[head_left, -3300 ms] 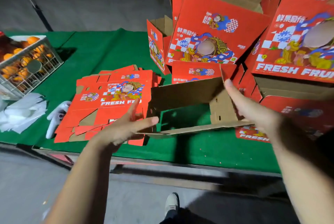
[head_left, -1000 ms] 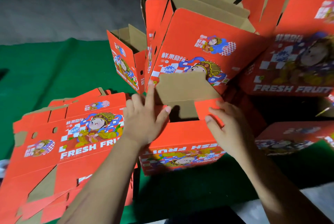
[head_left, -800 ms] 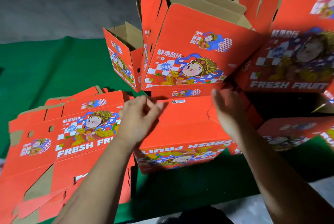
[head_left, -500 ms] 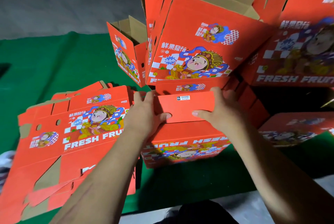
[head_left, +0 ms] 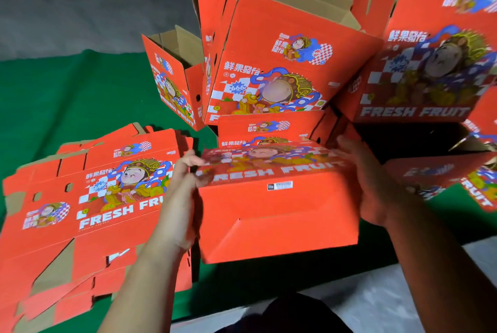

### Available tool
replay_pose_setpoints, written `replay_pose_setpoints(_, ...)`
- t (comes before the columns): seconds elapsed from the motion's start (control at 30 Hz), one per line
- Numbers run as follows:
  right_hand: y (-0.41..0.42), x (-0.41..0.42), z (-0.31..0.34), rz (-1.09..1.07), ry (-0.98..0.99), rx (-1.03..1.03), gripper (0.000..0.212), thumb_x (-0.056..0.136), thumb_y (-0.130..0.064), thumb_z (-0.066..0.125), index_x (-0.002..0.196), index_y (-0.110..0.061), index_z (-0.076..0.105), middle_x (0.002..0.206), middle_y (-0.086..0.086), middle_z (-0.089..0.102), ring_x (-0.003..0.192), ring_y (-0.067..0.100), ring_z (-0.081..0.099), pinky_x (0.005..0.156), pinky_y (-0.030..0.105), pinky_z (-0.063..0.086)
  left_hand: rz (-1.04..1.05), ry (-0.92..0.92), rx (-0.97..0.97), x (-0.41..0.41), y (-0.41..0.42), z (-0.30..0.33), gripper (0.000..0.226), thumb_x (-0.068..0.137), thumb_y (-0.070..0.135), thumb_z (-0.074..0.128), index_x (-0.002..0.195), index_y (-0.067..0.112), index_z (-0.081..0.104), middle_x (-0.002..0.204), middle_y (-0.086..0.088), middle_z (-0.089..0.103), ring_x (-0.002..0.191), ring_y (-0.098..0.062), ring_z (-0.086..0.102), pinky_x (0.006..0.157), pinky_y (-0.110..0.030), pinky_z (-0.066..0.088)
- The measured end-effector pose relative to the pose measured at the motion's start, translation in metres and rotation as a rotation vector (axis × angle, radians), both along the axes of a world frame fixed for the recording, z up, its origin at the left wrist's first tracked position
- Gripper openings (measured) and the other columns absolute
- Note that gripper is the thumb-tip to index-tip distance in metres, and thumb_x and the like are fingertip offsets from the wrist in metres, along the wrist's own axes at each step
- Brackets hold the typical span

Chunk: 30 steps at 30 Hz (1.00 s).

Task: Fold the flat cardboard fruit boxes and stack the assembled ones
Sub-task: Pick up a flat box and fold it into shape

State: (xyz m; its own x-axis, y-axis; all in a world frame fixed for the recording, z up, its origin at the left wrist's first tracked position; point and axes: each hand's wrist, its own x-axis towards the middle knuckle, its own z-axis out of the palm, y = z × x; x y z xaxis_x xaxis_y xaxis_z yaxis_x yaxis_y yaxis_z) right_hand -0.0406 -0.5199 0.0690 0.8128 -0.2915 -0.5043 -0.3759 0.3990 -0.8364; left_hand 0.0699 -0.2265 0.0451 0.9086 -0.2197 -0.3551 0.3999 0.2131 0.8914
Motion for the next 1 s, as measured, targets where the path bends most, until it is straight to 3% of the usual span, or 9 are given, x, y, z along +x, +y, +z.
replay_pose_setpoints(0.07,-0.002,-0.015,-0.016,0.145,0.025,-0.003,0.050,0.079,-0.038,0.079,0.123,-0.014,0.074,0.107,0.008,0.078,0.091,0.023,0.077,0.072,0.036,0.062,0.025,0.009,0.044,-0.006,0.000,-0.013,0.019,0.100,0.003,0.047,0.100,0.019,0.057,0.095,-0.002,0.061,0.076,-0.012,0.064,0.062,-0.026,0.049)
replay_pose_setpoints(0.13,0.001,-0.030,-0.037,0.205,0.011,-0.167,0.044,0.096,-0.022,0.066,0.140,-0.017,0.061,0.123,-0.001,0.072,0.106,0.016,0.071,0.092,0.039,0.058,-0.071,0.124,0.033,-0.023,0.005,-0.042,0.041,0.096,0.002,0.051,0.127,0.029,0.056,0.106,-0.001,0.074,0.085,-0.019,0.074,0.062,-0.028,0.056)
replay_pose_setpoints(0.27,0.005,-0.060,-0.083,0.413,-0.069,-0.412,0.065,0.094,0.005,0.064,0.146,-0.027,0.043,0.141,-0.010,0.062,0.126,0.008,0.061,0.104,0.025,0.050,-0.378,0.126,0.225,-0.060,0.026,-0.092,0.050,0.092,0.029,0.075,0.137,0.023,0.054,0.109,-0.005,0.079,0.079,-0.019,0.078,0.059,-0.048,0.060)
replay_pose_setpoints(0.4,-0.003,-0.081,-0.119,0.340,-0.049,-0.541,0.072,0.084,0.021,0.067,0.134,-0.022,0.036,0.136,0.007,0.059,0.114,0.012,0.067,0.095,0.030,0.056,-0.297,-0.097,0.159,-0.074,0.029,-0.117,0.087,0.080,0.008,0.085,0.150,0.032,0.038,0.136,0.002,0.067,0.121,-0.017,0.067,0.088,-0.026,0.058)
replay_pose_setpoints(0.57,0.002,-0.072,-0.131,0.049,-0.188,-0.653,0.050,0.087,0.014,0.069,0.111,-0.027,0.051,0.117,0.009,0.068,0.109,0.018,0.067,0.094,0.028,0.054,-0.238,-0.379,0.216,-0.065,0.018,-0.114,0.078,0.091,-0.010,0.068,0.137,0.047,0.040,0.132,-0.018,0.059,0.088,-0.025,0.064,0.067,-0.032,0.059)
replay_pose_setpoints(0.67,0.007,-0.040,-0.115,-0.092,-0.306,-0.589,0.053,0.089,0.010,0.070,0.124,-0.026,0.054,0.124,0.001,0.071,0.116,0.018,0.067,0.100,0.029,0.052,-0.119,-0.536,0.262,-0.044,0.000,-0.095,0.059,0.091,-0.007,0.068,0.128,0.028,0.039,0.132,-0.021,0.056,0.110,-0.035,0.064,0.093,-0.045,0.058)
replay_pose_setpoints(0.73,0.005,-0.012,-0.103,-0.063,-0.347,-0.632,0.049,0.089,0.005,0.073,0.129,-0.016,0.054,0.126,0.002,0.070,0.119,0.017,0.066,0.104,0.031,0.048,-0.090,-0.611,0.310,-0.023,-0.016,-0.082,0.057,0.085,0.008,0.077,0.121,0.016,0.034,0.128,-0.010,0.057,0.116,-0.014,0.065,0.100,-0.030,0.054)
replay_pose_setpoints(0.83,-0.002,0.026,-0.094,0.044,-0.293,-0.657,0.039,0.091,-0.014,0.077,0.127,-0.018,0.061,0.120,-0.008,0.072,0.111,0.001,0.067,0.094,0.019,0.049,-0.010,-0.557,0.326,0.012,-0.034,-0.075,0.081,0.074,0.026,0.086,0.127,0.015,0.026,0.127,0.007,0.056,0.110,0.008,0.063,0.096,-0.014,0.048)
replay_pose_setpoints(1.0,-0.012,0.067,-0.109,0.040,-0.119,-0.588,0.022,0.090,-0.027,0.079,0.110,-0.024,0.073,0.085,-0.023,0.075,0.071,-0.016,0.065,0.061,0.007,0.046,-0.100,-0.370,0.362,0.054,-0.037,-0.104,0.075,0.078,0.018,0.089,0.139,0.013,0.046,0.125,-0.009,0.072,0.109,-0.021,0.072,0.099,-0.038,0.056)
